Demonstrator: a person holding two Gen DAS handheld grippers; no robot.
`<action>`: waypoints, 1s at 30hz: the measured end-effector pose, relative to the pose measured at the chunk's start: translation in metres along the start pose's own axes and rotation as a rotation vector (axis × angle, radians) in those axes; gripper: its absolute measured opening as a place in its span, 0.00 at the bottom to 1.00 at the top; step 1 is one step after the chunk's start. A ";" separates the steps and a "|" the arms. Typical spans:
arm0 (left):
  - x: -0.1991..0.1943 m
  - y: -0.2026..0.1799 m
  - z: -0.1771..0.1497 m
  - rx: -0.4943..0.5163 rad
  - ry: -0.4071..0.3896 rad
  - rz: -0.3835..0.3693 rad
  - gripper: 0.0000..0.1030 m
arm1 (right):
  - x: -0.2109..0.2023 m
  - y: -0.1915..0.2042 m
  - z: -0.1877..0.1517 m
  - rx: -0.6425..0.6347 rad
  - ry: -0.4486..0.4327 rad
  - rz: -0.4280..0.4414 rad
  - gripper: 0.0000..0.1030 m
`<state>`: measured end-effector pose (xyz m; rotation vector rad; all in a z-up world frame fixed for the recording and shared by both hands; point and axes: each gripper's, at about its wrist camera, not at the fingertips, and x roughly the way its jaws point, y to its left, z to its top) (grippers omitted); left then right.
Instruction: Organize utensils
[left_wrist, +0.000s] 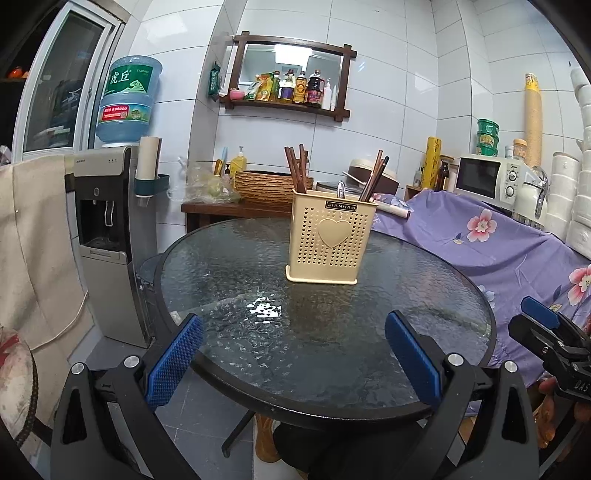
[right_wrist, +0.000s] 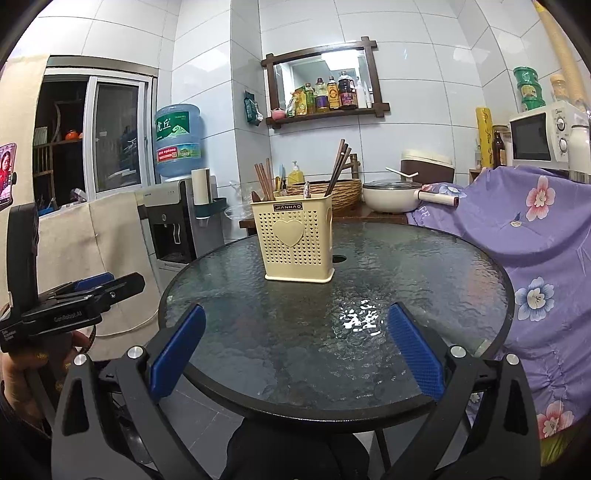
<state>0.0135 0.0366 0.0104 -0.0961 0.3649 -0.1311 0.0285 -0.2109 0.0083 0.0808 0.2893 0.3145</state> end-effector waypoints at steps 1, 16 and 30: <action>0.000 0.000 0.000 -0.001 0.000 0.000 0.94 | 0.000 0.000 0.000 0.001 -0.001 0.001 0.94; 0.000 -0.003 -0.002 0.004 0.003 0.025 0.94 | -0.001 0.001 0.000 -0.006 -0.003 0.012 0.94; 0.001 0.000 0.000 -0.028 0.022 0.025 0.94 | 0.002 0.004 -0.001 -0.011 0.008 0.018 0.94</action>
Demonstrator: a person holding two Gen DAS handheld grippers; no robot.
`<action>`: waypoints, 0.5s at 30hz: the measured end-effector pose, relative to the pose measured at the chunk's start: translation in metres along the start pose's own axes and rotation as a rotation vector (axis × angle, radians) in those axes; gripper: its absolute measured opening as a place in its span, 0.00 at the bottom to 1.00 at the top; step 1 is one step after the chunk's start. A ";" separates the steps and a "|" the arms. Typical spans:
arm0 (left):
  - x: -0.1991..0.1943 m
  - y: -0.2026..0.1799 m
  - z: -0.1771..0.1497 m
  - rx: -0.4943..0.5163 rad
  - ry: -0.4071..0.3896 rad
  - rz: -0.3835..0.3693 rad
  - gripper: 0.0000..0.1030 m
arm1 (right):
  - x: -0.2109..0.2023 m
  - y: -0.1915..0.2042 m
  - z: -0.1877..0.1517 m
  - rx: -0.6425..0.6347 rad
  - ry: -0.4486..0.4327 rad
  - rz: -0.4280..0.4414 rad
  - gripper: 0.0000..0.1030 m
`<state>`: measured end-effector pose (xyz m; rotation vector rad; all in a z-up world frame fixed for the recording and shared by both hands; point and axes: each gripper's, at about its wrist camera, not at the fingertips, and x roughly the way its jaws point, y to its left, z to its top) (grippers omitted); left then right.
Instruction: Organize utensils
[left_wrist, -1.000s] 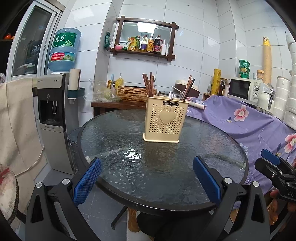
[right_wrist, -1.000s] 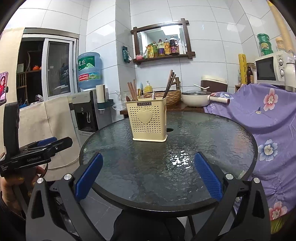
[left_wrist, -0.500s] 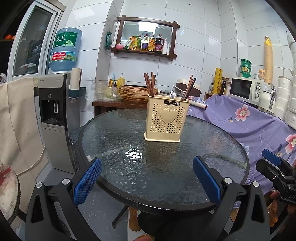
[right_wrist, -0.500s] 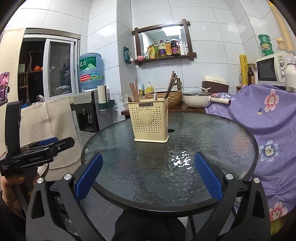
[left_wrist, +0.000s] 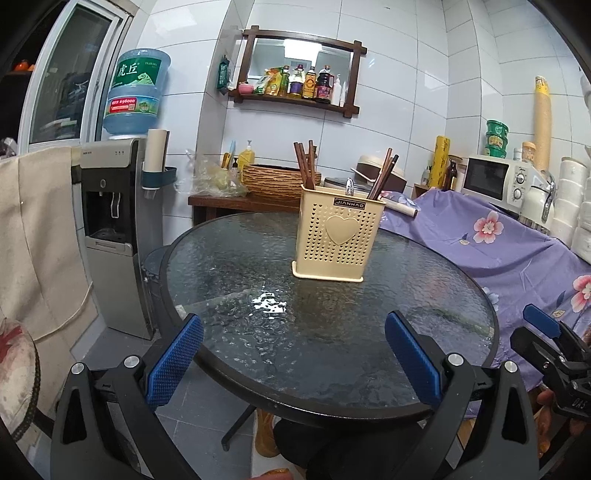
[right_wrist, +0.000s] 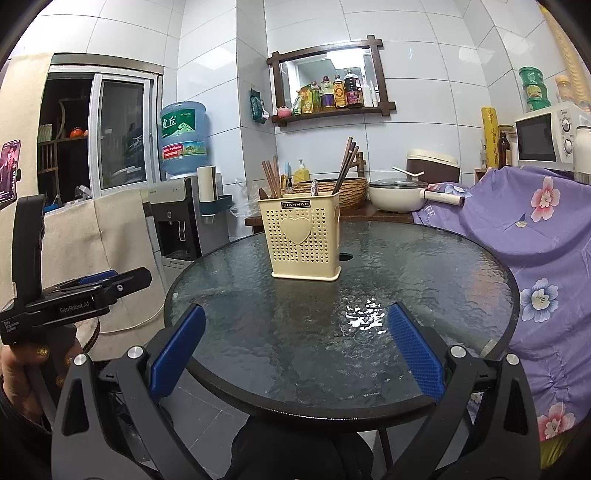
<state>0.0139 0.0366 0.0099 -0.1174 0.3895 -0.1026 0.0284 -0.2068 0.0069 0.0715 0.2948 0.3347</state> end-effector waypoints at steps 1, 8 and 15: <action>0.000 0.000 0.000 0.000 -0.001 0.001 0.94 | 0.000 0.000 0.000 0.000 0.000 0.000 0.94; 0.000 -0.002 0.000 0.006 0.009 -0.011 0.94 | 0.000 0.000 0.000 0.002 0.002 0.002 0.94; 0.001 -0.004 0.000 0.018 0.015 -0.009 0.94 | 0.001 0.000 0.001 0.001 0.004 0.005 0.94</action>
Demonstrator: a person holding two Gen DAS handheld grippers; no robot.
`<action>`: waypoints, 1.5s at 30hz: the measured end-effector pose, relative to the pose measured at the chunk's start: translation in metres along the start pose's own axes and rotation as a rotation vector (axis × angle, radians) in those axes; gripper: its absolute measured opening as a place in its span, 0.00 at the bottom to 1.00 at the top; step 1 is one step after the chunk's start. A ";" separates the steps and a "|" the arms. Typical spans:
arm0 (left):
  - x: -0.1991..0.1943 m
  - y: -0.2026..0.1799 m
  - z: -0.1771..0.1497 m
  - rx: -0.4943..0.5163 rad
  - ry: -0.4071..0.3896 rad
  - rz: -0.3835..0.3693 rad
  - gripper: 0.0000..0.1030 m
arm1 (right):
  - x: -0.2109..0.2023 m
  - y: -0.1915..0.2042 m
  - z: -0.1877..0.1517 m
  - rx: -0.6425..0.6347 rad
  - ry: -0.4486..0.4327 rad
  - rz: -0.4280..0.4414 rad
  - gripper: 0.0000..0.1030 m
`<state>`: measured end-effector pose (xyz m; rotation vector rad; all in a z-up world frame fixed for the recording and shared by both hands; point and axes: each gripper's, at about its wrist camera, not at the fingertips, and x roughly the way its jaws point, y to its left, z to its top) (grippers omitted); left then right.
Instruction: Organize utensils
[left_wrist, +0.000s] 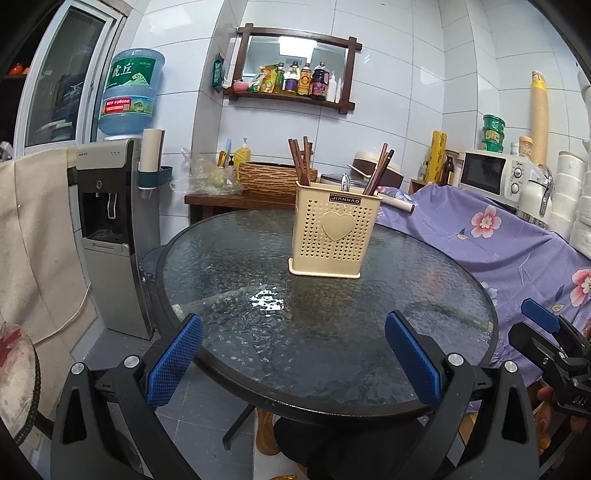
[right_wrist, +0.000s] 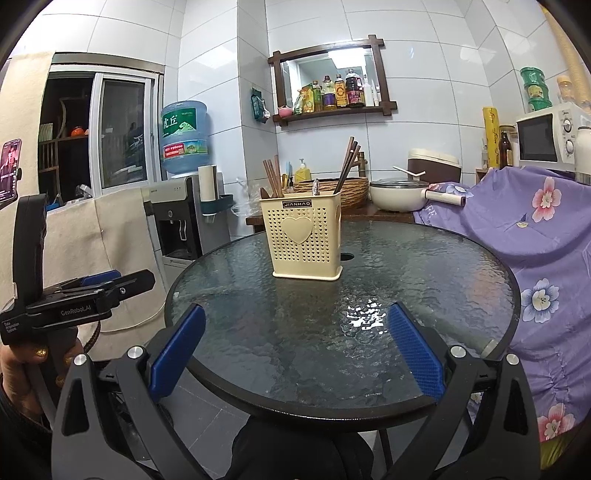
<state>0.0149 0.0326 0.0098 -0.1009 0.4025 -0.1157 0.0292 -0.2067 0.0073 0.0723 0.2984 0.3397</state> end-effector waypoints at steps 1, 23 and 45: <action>0.000 0.000 0.000 0.000 0.002 -0.002 0.94 | 0.000 0.000 0.000 0.001 0.001 0.000 0.94; -0.001 -0.004 -0.002 0.018 0.008 0.002 0.94 | 0.001 0.001 0.001 0.002 0.004 0.007 0.94; -0.001 -0.005 -0.003 0.023 0.010 0.009 0.94 | 0.001 -0.001 -0.004 0.005 0.009 0.019 0.94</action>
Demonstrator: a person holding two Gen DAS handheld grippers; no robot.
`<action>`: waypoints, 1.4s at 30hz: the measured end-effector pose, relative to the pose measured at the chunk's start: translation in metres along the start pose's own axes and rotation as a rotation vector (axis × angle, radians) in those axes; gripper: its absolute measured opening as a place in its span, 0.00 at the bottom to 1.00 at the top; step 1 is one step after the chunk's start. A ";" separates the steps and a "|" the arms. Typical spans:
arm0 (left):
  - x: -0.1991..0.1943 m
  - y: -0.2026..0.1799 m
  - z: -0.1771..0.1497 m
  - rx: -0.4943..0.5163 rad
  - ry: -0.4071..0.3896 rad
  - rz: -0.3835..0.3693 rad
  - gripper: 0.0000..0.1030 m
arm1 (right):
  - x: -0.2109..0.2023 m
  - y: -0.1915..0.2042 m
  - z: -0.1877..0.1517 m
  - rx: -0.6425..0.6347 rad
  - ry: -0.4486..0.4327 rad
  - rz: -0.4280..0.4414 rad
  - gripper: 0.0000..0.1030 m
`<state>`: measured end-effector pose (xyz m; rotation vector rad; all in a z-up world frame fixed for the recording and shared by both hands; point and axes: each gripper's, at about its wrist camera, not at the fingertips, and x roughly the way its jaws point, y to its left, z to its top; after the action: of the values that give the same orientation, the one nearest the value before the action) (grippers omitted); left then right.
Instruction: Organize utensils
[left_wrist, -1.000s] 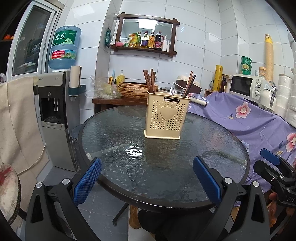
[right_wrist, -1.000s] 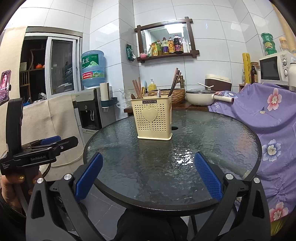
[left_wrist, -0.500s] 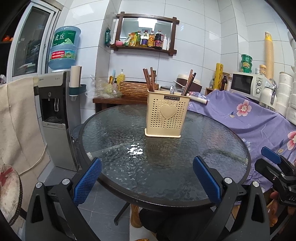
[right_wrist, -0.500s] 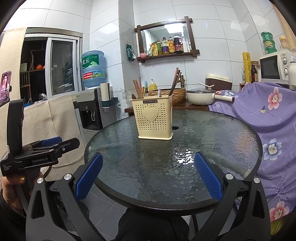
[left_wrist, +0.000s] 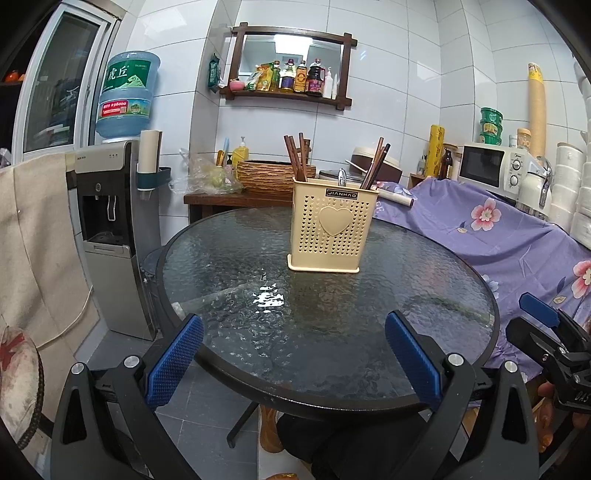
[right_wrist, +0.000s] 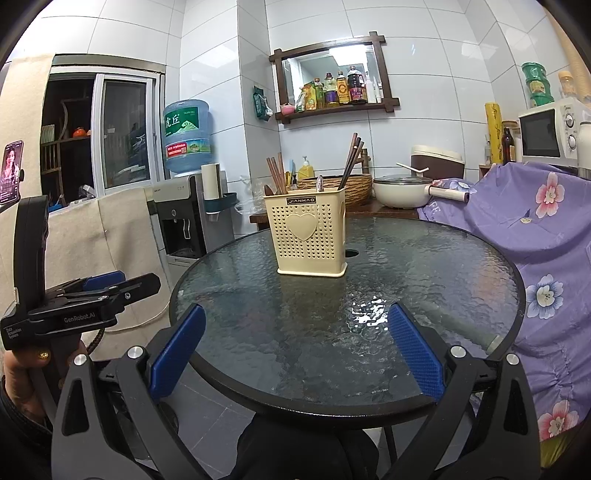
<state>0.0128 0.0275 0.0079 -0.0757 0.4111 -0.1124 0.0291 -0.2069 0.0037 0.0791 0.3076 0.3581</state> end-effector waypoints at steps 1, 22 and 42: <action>0.000 0.000 -0.001 0.001 0.000 -0.001 0.94 | 0.000 -0.001 0.000 0.000 0.001 0.001 0.94; 0.000 -0.001 -0.003 0.006 0.004 -0.003 0.94 | 0.000 -0.002 -0.001 0.006 0.005 0.007 0.94; -0.001 0.001 -0.002 0.003 -0.004 -0.023 0.94 | 0.001 -0.001 -0.002 0.007 0.006 0.010 0.94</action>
<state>0.0107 0.0282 0.0062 -0.0772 0.4065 -0.1356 0.0292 -0.2073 0.0013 0.0866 0.3147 0.3671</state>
